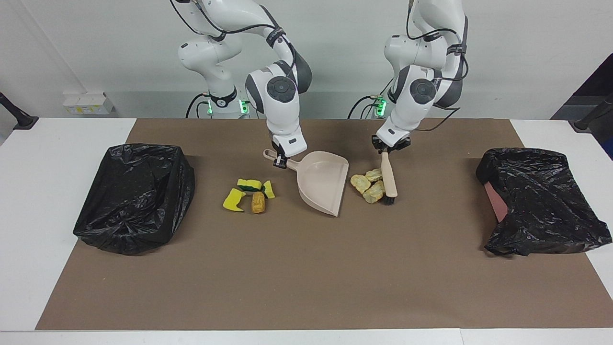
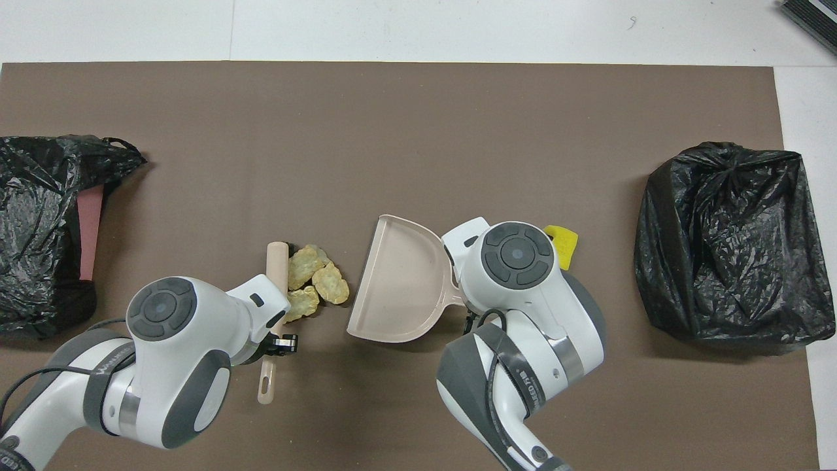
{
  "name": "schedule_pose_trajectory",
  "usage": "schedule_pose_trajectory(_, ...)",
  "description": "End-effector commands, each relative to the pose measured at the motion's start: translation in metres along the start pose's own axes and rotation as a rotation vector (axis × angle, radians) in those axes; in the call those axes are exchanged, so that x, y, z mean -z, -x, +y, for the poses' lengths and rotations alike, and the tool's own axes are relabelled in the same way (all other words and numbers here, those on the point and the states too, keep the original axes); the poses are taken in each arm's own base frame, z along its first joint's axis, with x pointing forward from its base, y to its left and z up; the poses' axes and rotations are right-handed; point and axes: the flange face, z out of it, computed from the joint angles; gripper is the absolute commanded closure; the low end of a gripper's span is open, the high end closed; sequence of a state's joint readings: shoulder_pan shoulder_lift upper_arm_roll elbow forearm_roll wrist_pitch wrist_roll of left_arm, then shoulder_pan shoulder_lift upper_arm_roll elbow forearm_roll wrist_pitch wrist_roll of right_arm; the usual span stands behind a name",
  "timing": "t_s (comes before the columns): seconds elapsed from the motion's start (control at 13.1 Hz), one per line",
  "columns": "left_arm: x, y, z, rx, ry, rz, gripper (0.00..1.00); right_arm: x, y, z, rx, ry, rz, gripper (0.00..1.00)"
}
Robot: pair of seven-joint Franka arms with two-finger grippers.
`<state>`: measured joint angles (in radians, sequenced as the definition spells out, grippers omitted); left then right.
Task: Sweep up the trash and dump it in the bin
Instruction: 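Sweep the bread with the left gripper while the right gripper holds the dustpan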
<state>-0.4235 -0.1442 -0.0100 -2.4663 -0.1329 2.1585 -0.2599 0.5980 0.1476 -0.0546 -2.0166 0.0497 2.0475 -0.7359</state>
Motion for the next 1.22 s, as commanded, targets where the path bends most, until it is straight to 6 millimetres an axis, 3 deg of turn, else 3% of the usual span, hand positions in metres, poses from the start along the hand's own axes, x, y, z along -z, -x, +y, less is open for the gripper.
schedule_pose_trajectory(0.0,-0.010,0.002,0.028,0.011,0.017,0.013,1.00,-0.009,-0.005,-0.003,0.032,0.023,-0.001,1.00)
schedule_pose_trajectory(0.3,-0.002,0.018,0.096,-0.034,0.105,0.015,1.00,-0.009,-0.005,-0.003,0.009,0.022,-0.002,1.00)
schedule_pose_trajectory(0.53,0.010,0.022,0.129,-0.094,0.105,0.011,1.00,-0.009,-0.005,-0.003,0.007,0.022,-0.002,1.00)
schedule_pose_trajectory(0.76,0.042,0.012,0.126,-0.112,0.059,-0.049,1.00,-0.009,-0.005,-0.003,0.006,0.022,-0.002,1.00)
schedule_pose_trajectory(1.14,0.073,-0.015,0.076,-0.039,0.006,-0.029,1.00,-0.010,-0.005,-0.003,0.001,0.020,-0.004,1.00)
